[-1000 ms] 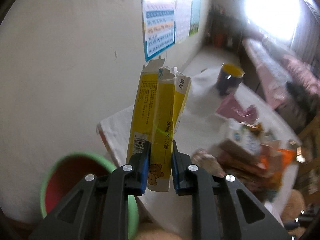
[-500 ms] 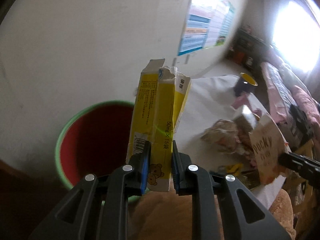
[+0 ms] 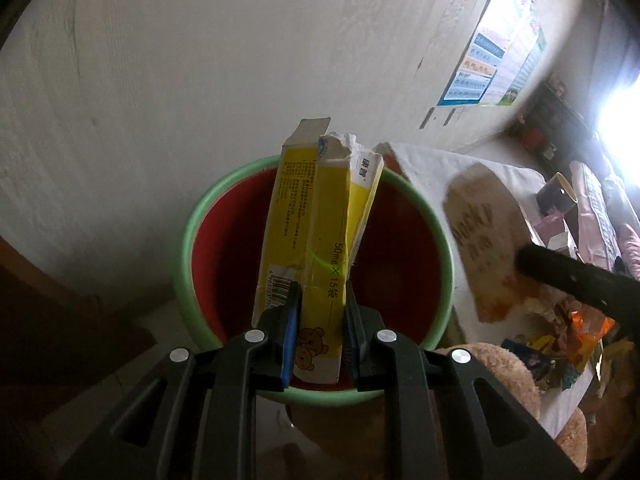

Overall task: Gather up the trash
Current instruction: 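Carry the yellow juice box to the red bin and release it with the left gripper, then grasp the crumpled newspaper wad on the table with the left gripper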

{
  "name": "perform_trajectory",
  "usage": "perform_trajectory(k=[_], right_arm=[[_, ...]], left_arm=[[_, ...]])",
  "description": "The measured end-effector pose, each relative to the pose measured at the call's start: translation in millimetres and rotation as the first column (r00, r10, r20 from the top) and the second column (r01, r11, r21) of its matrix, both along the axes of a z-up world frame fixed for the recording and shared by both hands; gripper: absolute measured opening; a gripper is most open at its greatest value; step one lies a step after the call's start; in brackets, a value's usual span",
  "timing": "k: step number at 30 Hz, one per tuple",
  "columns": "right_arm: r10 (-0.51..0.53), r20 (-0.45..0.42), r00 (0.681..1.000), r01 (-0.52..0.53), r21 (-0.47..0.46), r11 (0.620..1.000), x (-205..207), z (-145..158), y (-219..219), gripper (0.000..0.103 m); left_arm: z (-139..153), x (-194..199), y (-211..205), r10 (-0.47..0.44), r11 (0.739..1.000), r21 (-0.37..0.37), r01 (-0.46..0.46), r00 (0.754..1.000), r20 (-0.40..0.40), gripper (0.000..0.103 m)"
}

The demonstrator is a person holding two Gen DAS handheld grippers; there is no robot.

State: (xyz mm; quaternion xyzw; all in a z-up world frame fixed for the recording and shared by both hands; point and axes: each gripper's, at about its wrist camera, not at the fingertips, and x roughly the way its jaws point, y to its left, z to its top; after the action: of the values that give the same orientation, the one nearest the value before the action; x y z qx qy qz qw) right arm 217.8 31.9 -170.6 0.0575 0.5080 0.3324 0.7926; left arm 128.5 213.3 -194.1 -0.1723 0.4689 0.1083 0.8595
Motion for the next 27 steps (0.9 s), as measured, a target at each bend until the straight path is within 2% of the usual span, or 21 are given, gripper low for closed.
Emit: perform_trajectory(k=[2,3,4,6,7,15,20,24,27], right_arm=[[0.003,-0.001,1.000,-0.003,0.000,1.000,4,-3,9,0.022],[0.003,-0.003,1.000,-0.003,0.001,1.000,1,-3,11,0.026],[-0.002,-0.003,1.000,0.002,0.001,1.000,3,-3,13,0.036],[-0.013,0.006,1.000,0.013,0.008,1.000,0,-1,12,0.044],[-0.013,0.009,1.000,0.013,0.007,1.000,0,-1,11,0.044],[-0.031,0.031,0.999,0.032,-0.022,0.999,-7,1,-11,0.044],[-0.104,0.093,0.990,0.111,-0.070,0.991,-9,11,-62,0.044],[-0.211,0.204,0.956,0.242,-0.142,0.960,-12,26,-120,0.044],[-0.271,0.312,0.911,0.348,-0.225,0.910,-18,33,-157,0.049]], left_arm=[[-6,2,3,0.003,1.000,-0.008,-0.003,1.000,-0.008,0.019],[-9,4,5,0.009,1.000,-0.011,-0.009,1.000,-0.013,0.021],[-9,7,2,0.014,1.000,-0.014,-0.014,1.000,-0.011,0.021],[-12,9,3,0.027,1.000,-0.014,-0.027,1.000,-0.010,0.042],[-12,10,1,0.030,0.999,-0.011,-0.030,1.000,-0.005,0.045],[-17,6,-4,0.010,1.000,-0.023,-0.010,1.000,-0.003,0.046],[-14,2,-14,-0.016,1.000,-0.017,0.016,1.000,0.007,0.046],[-10,1,-22,-0.030,0.999,-0.012,0.030,0.999,0.012,0.047],[-5,3,-31,-0.044,0.999,-0.008,0.044,0.999,0.020,0.047]])
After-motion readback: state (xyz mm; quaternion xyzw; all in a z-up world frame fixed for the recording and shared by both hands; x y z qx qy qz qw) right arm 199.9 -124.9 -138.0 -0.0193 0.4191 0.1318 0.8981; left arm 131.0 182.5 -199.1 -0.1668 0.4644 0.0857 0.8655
